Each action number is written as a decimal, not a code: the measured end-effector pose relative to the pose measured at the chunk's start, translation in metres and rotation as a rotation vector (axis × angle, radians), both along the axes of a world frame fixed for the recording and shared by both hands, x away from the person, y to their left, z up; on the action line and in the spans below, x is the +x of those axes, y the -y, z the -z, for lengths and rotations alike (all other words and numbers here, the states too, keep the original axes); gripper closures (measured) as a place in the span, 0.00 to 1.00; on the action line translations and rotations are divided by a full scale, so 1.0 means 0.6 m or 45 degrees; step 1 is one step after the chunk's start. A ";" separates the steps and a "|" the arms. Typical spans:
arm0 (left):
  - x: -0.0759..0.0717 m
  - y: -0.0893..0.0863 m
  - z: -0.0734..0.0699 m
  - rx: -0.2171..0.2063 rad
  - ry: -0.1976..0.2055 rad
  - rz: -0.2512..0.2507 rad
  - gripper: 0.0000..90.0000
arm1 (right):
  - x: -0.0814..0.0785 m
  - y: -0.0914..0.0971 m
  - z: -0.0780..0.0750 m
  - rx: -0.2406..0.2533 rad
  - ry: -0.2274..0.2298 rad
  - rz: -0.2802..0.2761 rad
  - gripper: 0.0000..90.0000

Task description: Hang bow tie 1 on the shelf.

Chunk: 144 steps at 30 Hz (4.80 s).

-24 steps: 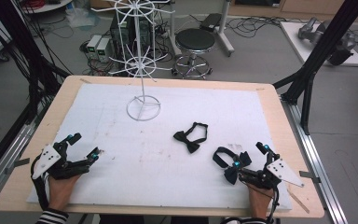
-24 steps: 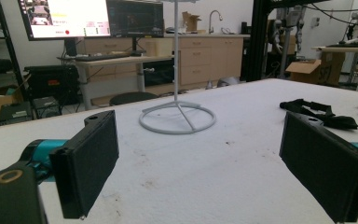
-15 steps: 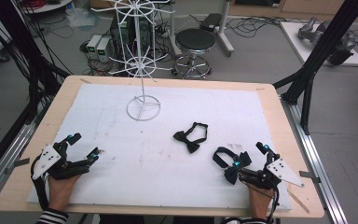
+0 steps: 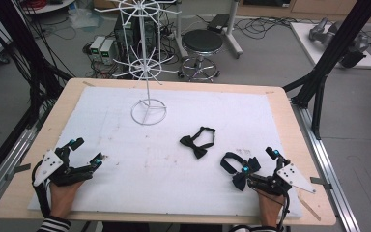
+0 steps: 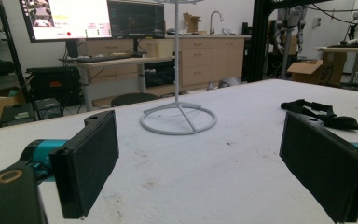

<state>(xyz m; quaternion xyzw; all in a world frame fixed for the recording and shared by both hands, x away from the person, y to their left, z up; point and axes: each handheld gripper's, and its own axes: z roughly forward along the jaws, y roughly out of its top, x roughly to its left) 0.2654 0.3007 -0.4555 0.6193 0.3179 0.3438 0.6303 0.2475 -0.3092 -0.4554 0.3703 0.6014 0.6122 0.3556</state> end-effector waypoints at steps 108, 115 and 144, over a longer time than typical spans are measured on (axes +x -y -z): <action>0.000 0.002 0.000 -0.003 -0.002 -0.008 0.13 | 0.183 0.034 -0.091 -0.965 -0.952 -0.963 0.19; 0.000 0.002 0.000 -0.004 -0.002 -0.008 0.13 | 0.185 0.034 -0.085 -0.957 -0.983 -0.995 0.21; 0.000 0.002 0.000 -0.003 0.000 -0.010 0.13 | 0.188 0.034 -0.078 -1.056 -1.056 -1.090 0.79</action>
